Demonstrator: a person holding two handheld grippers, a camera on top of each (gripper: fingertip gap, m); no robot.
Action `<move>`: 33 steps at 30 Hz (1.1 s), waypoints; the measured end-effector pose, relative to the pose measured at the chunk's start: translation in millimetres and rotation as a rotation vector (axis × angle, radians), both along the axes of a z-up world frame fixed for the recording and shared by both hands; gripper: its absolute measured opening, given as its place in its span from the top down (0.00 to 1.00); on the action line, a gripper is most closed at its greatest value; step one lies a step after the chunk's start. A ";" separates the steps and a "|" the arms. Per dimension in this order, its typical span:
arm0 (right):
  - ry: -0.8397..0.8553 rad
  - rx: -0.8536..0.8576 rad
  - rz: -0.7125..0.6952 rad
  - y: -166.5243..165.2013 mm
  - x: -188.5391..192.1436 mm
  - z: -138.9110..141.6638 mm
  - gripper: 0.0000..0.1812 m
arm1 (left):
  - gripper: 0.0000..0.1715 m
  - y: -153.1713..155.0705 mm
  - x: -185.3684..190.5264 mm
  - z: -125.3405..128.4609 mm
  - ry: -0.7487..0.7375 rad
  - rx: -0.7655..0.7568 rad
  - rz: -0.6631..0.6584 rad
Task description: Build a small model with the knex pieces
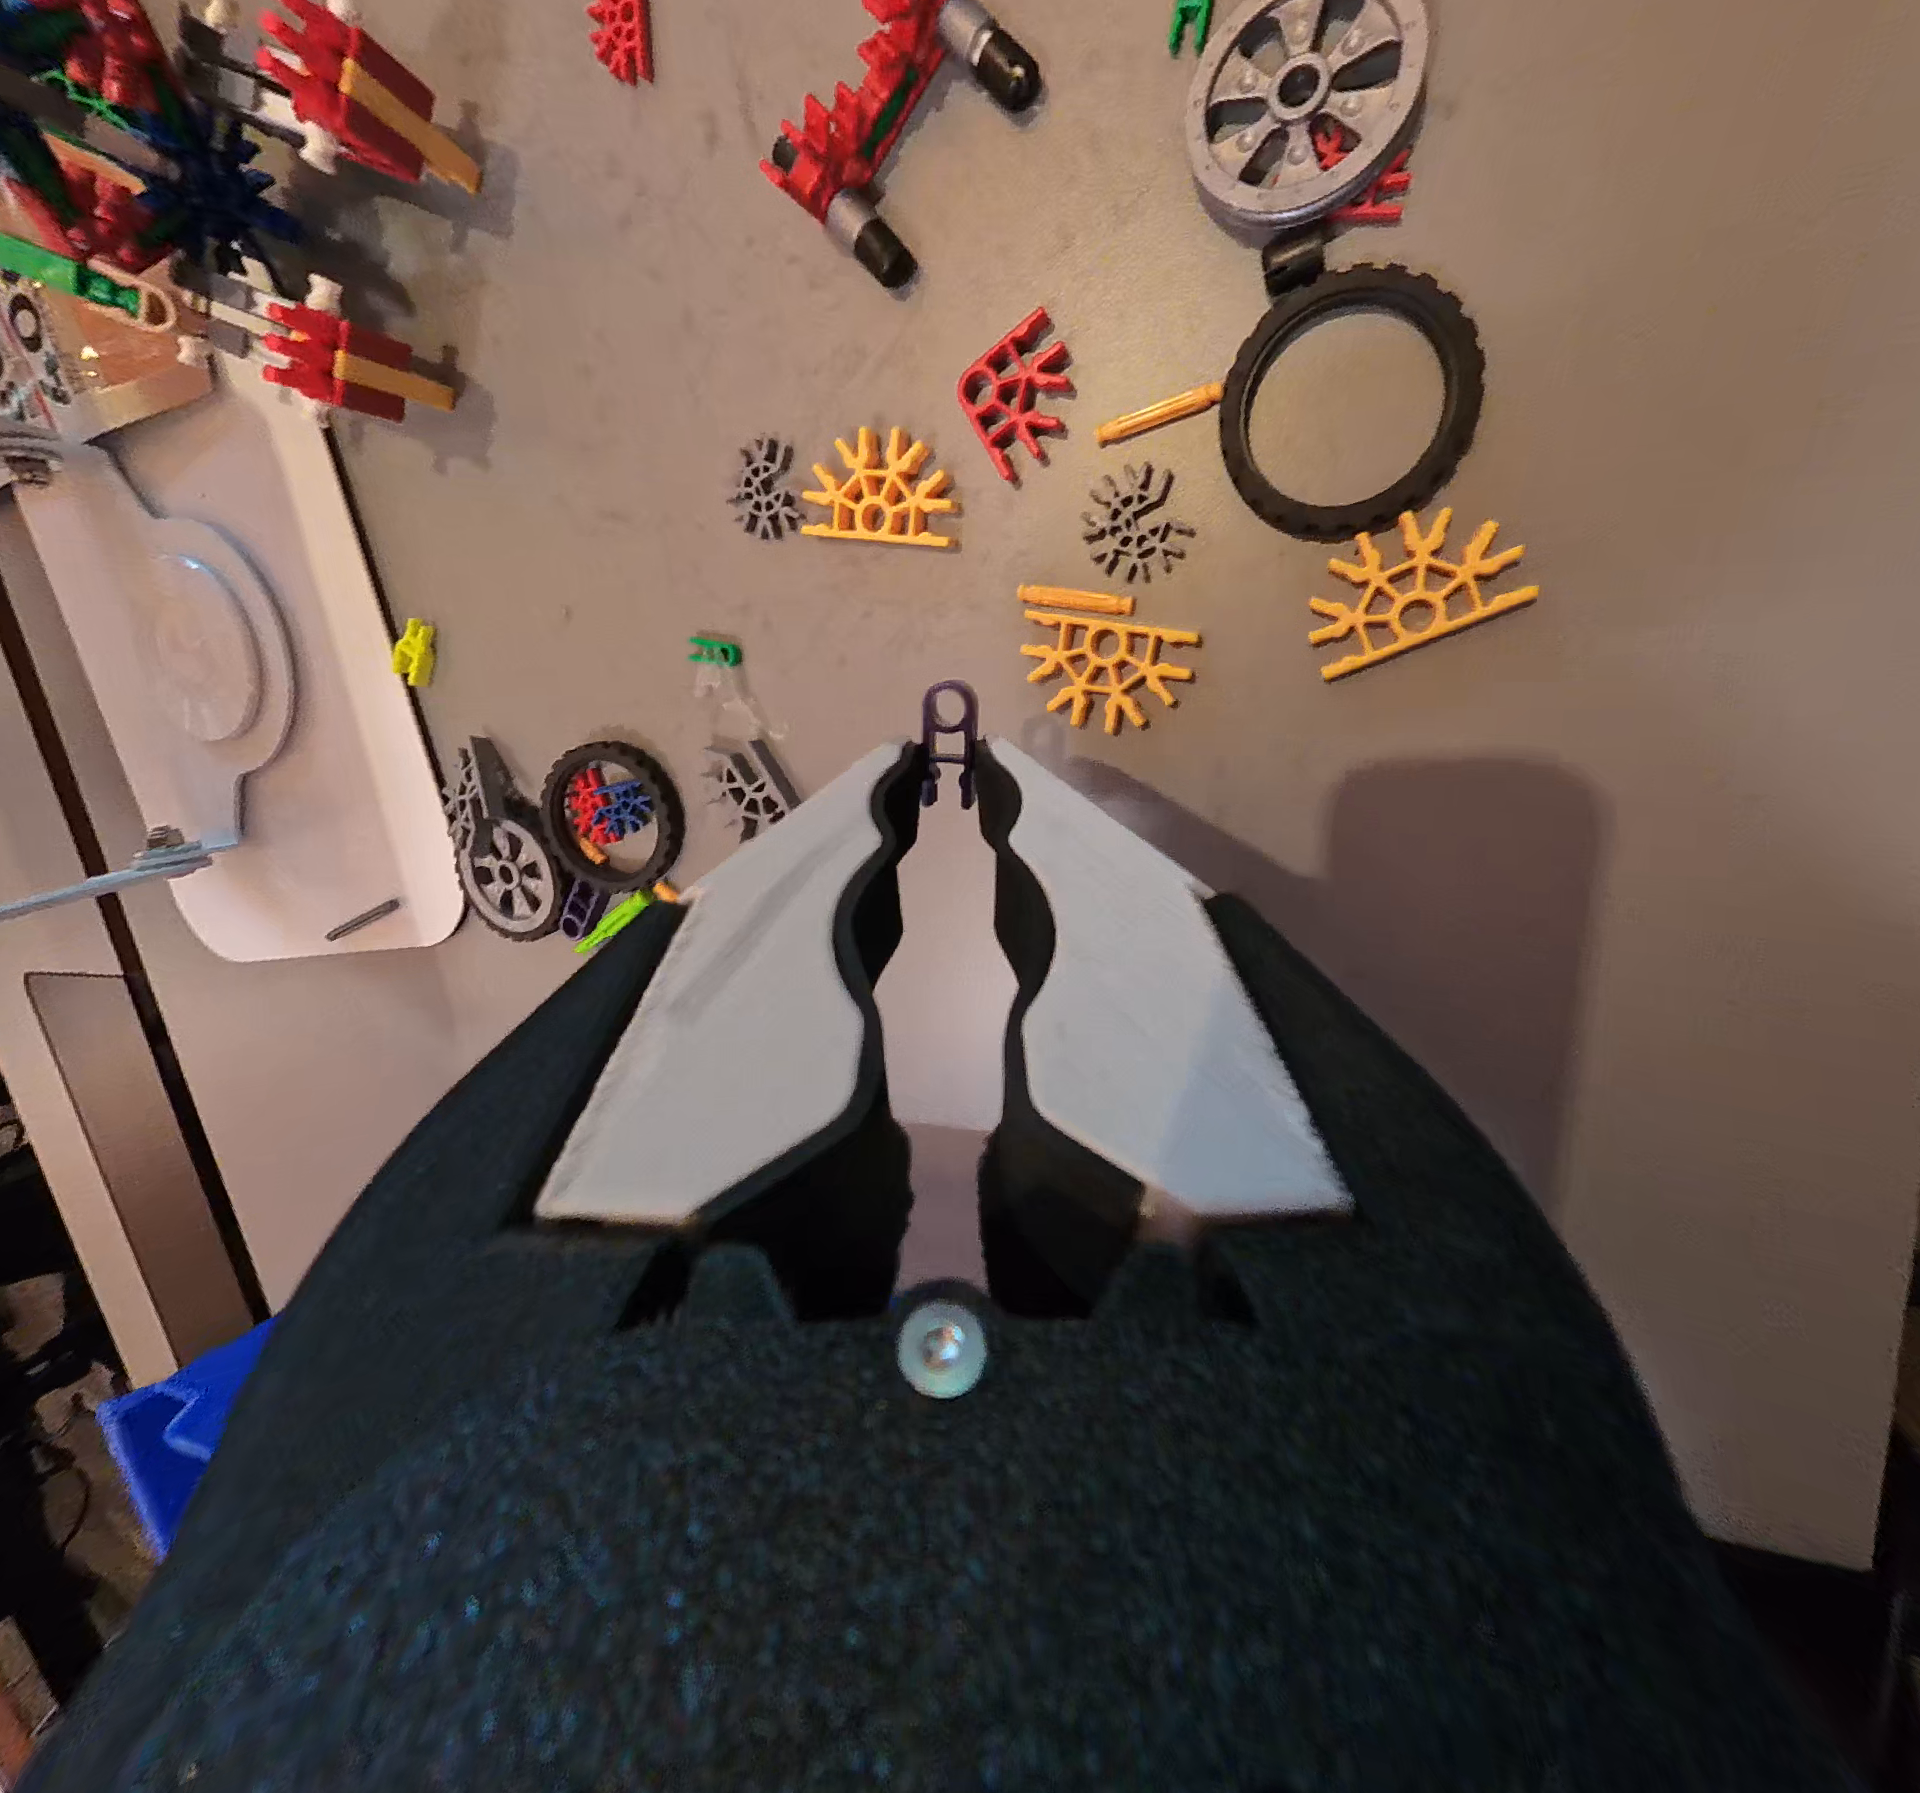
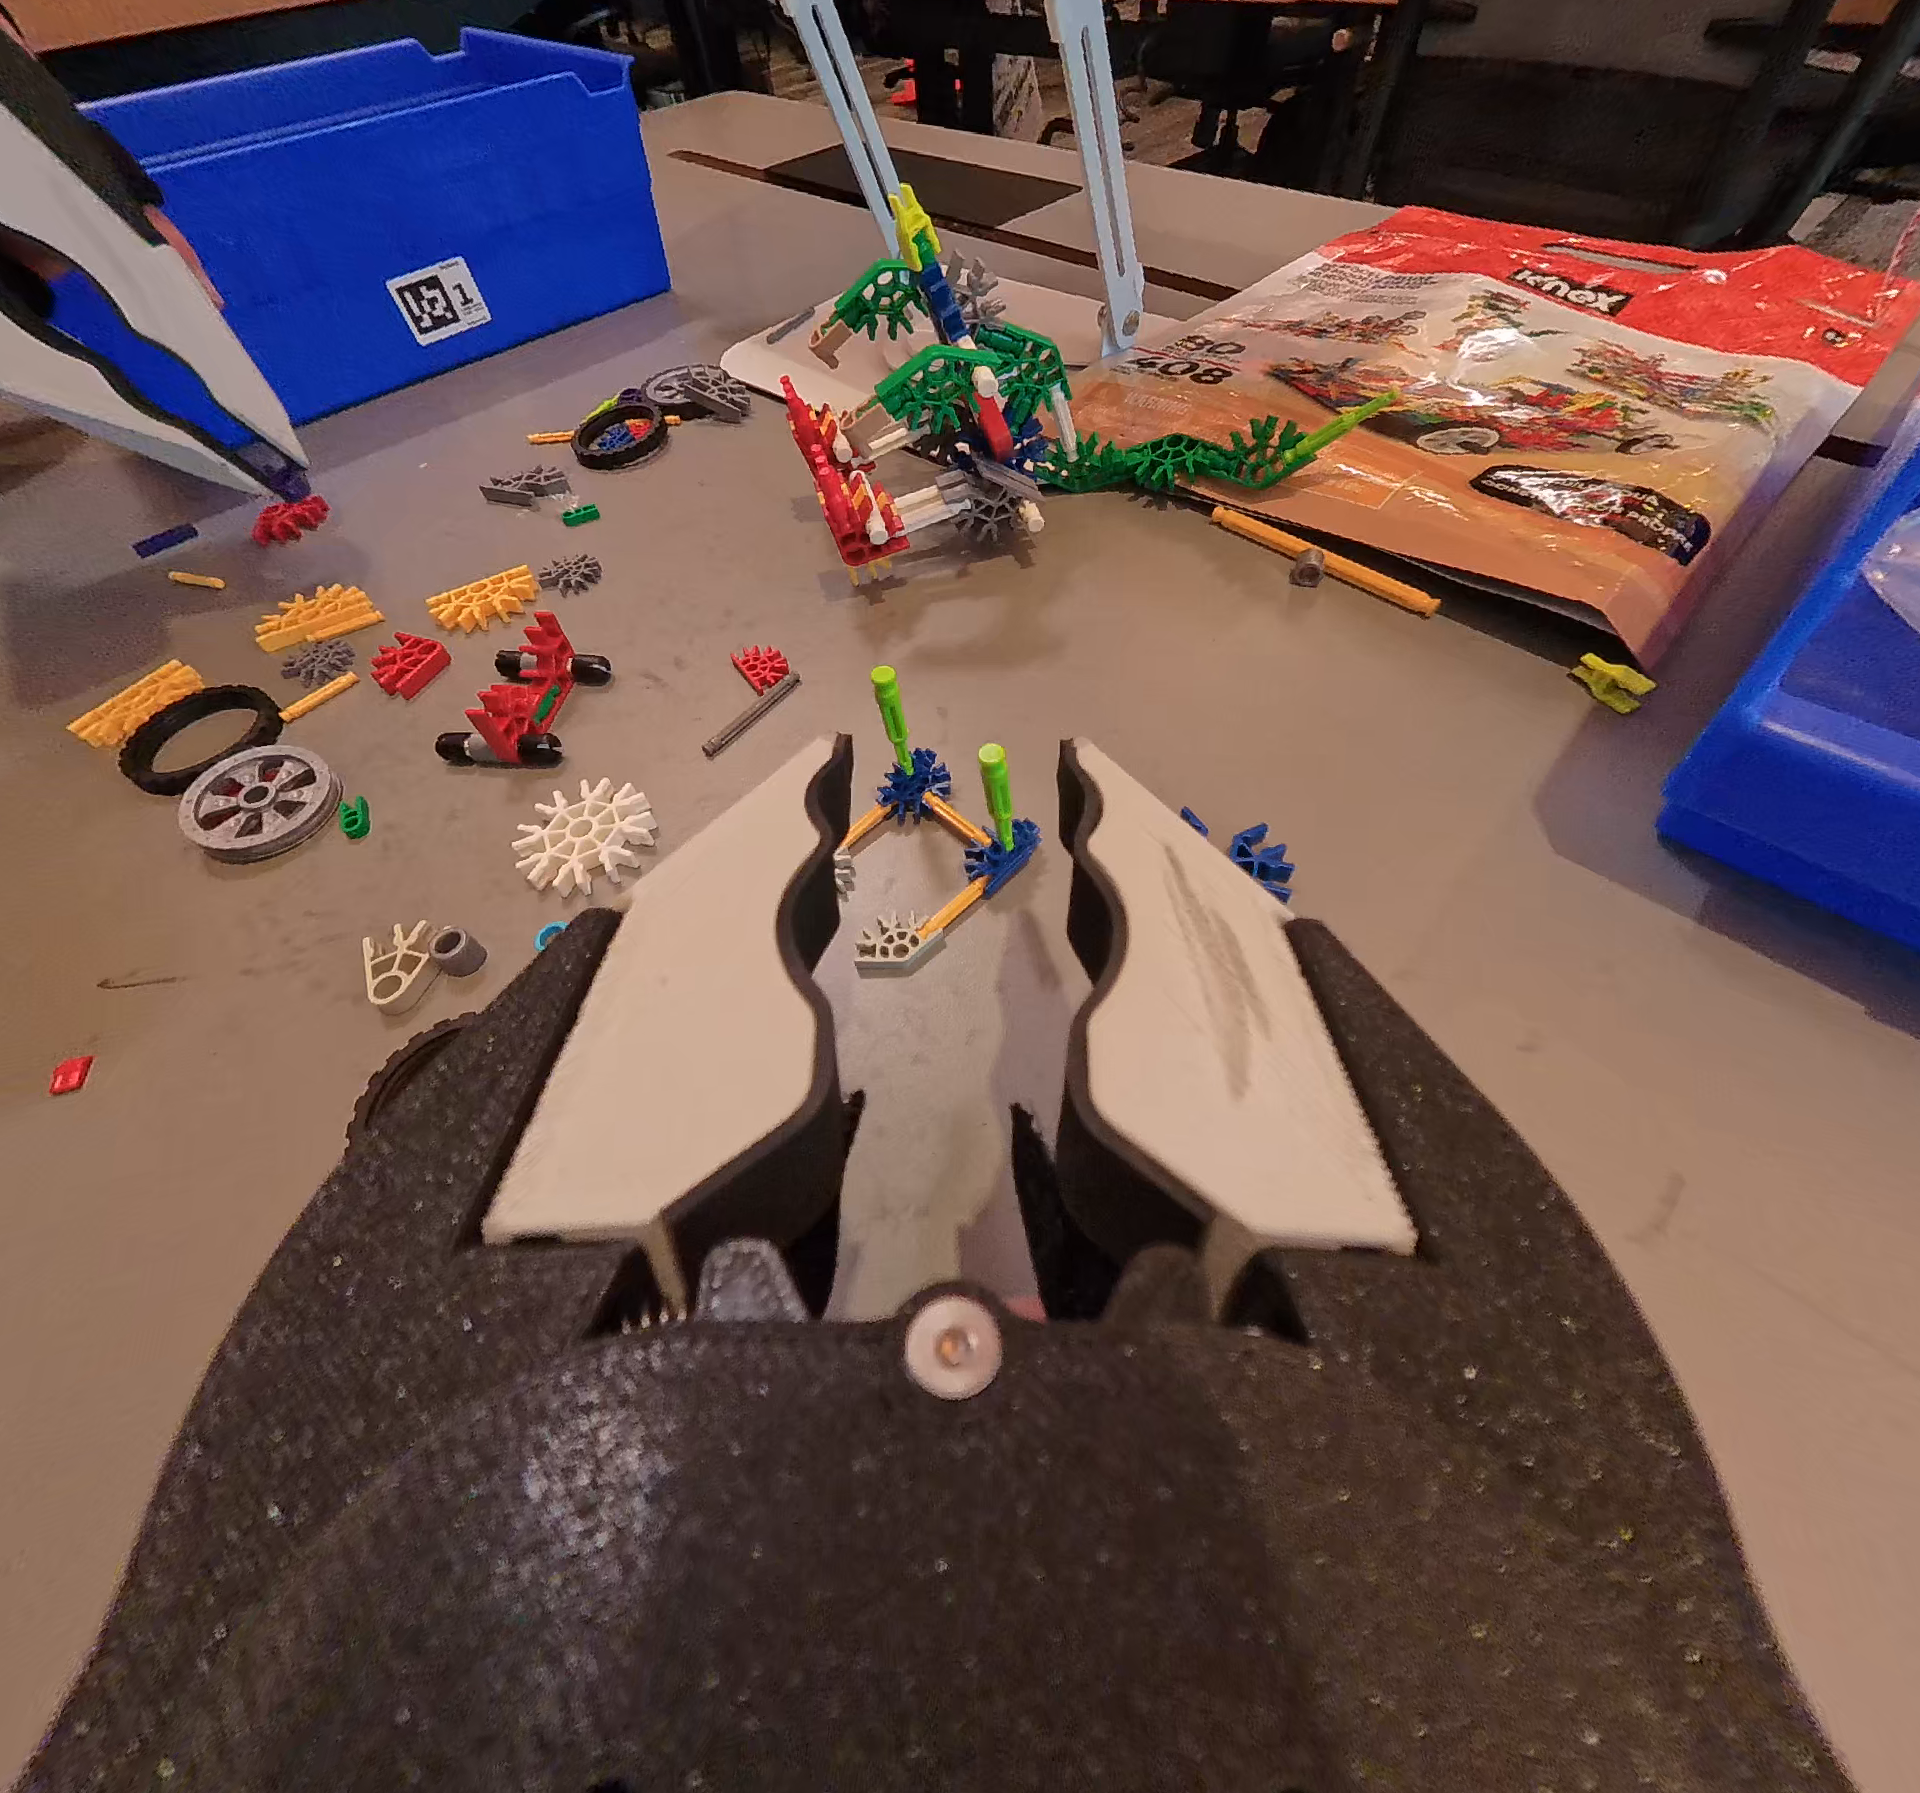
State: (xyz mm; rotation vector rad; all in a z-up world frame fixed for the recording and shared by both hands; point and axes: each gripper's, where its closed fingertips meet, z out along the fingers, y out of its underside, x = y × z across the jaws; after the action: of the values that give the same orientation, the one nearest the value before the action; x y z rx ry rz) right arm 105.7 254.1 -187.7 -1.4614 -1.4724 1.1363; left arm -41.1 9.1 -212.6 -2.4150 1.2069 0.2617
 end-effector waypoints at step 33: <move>-0.014 0.042 -0.005 -1.0 -0.6 -2.4 0.78 | 0.84 32.5 -66.1 8.6 0.014 0.076 0.469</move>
State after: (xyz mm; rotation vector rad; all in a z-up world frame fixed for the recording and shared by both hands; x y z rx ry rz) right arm 105.1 253.1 -190.1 -1.4459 -1.4926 1.0887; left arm -107.3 41.6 -204.0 -2.6010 0.6049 0.4530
